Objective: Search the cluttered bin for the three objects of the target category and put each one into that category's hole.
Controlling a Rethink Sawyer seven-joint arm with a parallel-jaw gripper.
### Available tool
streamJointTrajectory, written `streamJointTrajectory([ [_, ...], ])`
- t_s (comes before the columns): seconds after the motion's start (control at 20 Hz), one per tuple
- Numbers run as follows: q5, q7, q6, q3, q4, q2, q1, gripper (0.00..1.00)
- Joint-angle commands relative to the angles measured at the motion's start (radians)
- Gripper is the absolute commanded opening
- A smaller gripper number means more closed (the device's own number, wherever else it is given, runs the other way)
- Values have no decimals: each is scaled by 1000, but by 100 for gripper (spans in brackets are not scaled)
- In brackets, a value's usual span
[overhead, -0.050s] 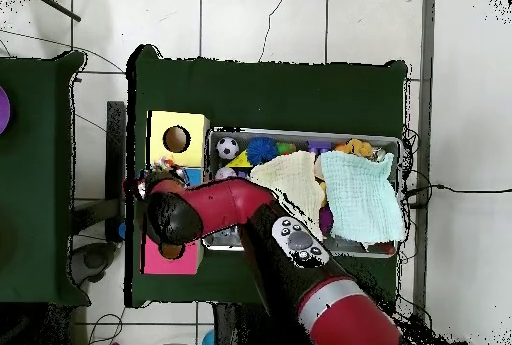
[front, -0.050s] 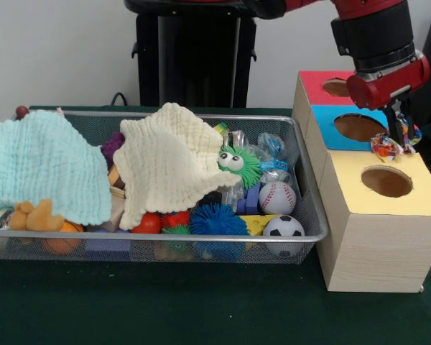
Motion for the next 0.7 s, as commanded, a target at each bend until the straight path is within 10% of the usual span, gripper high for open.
streamJointTrajectory([
  [0.05,-83,115,-69,-210,-84,-27,67,0],
  [0.7,-53,117,-175,-281,-96,3,113,0],
])
